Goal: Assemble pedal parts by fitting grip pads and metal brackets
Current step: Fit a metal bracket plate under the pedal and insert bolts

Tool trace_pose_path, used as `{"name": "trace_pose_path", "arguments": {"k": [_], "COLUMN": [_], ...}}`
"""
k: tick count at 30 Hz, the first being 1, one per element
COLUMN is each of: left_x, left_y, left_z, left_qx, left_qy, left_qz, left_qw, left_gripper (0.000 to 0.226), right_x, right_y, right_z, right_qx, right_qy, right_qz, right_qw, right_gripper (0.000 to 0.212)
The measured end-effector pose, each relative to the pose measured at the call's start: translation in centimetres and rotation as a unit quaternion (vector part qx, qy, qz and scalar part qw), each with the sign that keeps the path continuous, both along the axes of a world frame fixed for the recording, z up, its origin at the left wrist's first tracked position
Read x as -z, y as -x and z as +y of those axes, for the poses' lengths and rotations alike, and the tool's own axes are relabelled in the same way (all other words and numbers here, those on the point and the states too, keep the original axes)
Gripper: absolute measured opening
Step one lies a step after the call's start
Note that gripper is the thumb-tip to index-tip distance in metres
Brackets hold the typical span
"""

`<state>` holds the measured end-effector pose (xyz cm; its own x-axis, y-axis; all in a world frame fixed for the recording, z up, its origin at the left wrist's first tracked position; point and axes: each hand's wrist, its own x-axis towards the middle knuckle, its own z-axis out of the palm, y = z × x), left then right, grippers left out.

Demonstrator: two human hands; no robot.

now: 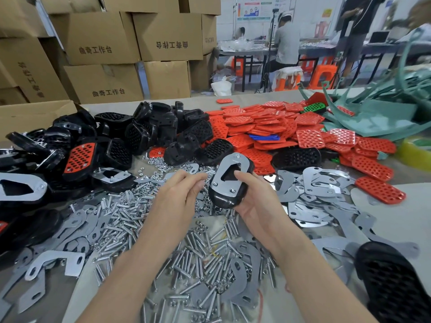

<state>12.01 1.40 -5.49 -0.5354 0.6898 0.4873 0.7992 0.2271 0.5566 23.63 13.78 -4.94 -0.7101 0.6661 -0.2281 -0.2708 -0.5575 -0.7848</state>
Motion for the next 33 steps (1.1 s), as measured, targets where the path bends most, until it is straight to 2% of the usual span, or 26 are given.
{"name": "trace_pose_path", "arguments": {"k": [9, 12, 16, 18, 20, 22, 25, 29, 33], "left_x": [-0.2, -0.3, -0.6, -0.7, -0.8, -1.0, -1.5, -1.8, -2.0], "left_y": [-1.0, -1.1, -1.1, -1.2, -1.2, -1.4, -1.7, -2.2, -2.6], "left_z": [-0.1, -0.1, -0.3, -0.3, -0.2, -0.2, -0.1, -0.1, 0.0], "left_qx": [0.027, 0.031, 0.025, 0.022, 0.02, 0.026, 0.043, 0.057, 0.068], "left_qy": [-0.023, -0.054, -0.088, -0.094, -0.108, -0.126, -0.152, -0.173, -0.188], "left_qz": [0.0, -0.01, -0.028, -0.025, -0.05, -0.103, -0.159, -0.198, -0.22], "left_qw": [0.999, 0.998, 0.995, 0.995, 0.993, 0.986, 0.974, 0.963, 0.955], "left_gripper": [0.028, 0.021, 0.017, 0.015, 0.013, 0.014, 0.021, 0.028, 0.026], "right_x": [0.5, 0.9, 1.2, 1.3, 1.3, 1.2, 1.0, 1.1, 0.9], "right_y": [0.2, 0.3, 0.7, 0.8, 0.8, 0.8, 0.7, 0.6, 0.4], "right_z": [0.2, 0.1, -0.4, -0.8, -1.2, -1.4, -1.7, -1.9, -2.3], "right_qx": [-0.015, -0.005, 0.0, 0.003, 0.007, 0.007, 0.009, 0.009, 0.005], "right_qy": [-0.026, -0.071, -0.156, -0.208, -0.259, -0.297, -0.334, -0.374, -0.404], "right_qz": [0.013, 0.0, -0.024, -0.031, -0.034, -0.03, -0.025, -0.027, -0.023], "right_qw": [0.999, 0.998, 0.987, 0.978, 0.965, 0.954, 0.942, 0.927, 0.915], "right_gripper": [0.026, 0.02, 0.028, 0.021, 0.015, 0.021, 0.015, 0.013, 0.013]}}
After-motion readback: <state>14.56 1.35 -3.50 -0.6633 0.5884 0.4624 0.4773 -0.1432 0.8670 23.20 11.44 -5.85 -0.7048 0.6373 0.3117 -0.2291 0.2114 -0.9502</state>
